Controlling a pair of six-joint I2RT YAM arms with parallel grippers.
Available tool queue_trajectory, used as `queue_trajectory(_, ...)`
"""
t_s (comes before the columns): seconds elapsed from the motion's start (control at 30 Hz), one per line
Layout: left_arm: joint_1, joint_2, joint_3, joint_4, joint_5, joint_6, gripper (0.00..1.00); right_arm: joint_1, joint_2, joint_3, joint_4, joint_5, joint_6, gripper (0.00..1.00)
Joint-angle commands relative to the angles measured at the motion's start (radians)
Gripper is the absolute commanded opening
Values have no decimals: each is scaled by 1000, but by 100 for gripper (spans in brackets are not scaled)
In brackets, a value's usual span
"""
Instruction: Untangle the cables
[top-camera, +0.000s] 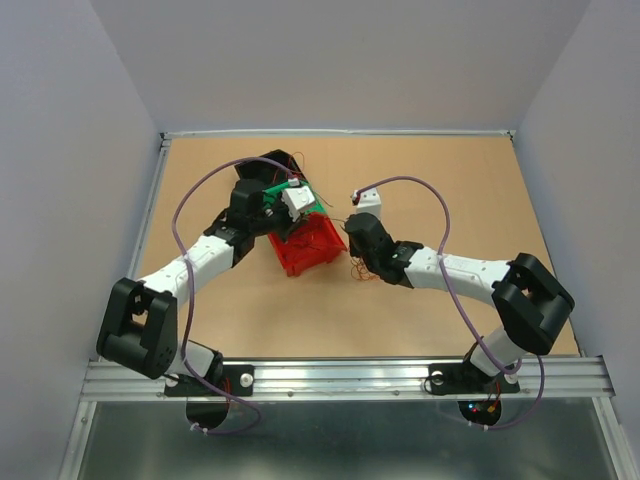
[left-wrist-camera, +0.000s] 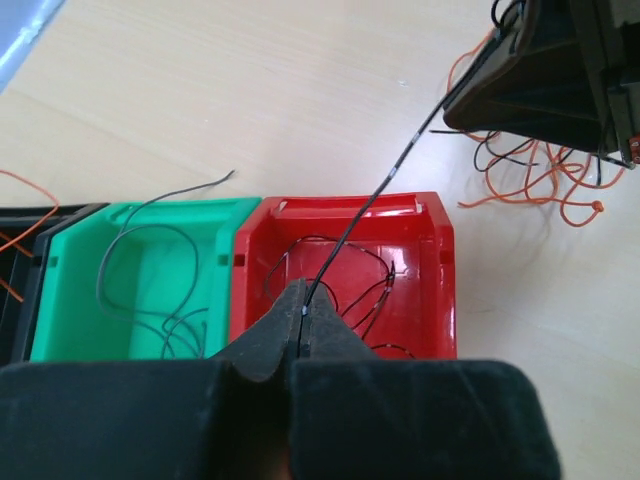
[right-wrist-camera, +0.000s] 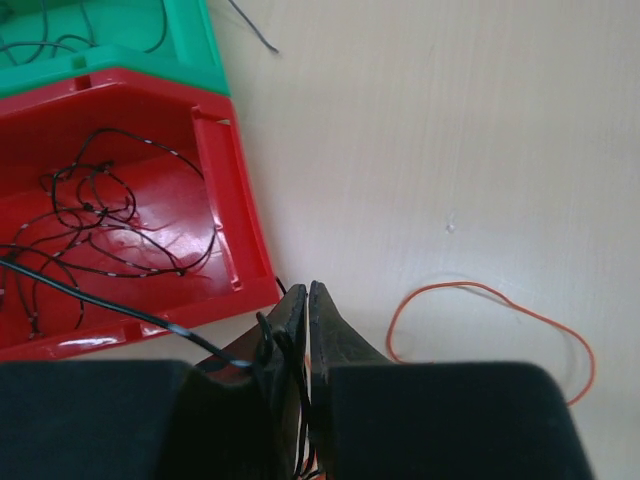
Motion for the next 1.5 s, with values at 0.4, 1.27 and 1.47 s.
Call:
queue_trajectory(0.4,165,-63,-41,98,118,-94,0,-343,-55,-111,24,-61,301,15)
queue_trajectory(1.27,39,20,2,-8,-22,6,0,-408,-330,-376,559,-827,108,87)
queue_trajectory(1.47,39,17,9,-24,-5,9,0,-278,-210,-293,553,-897,-27,86)
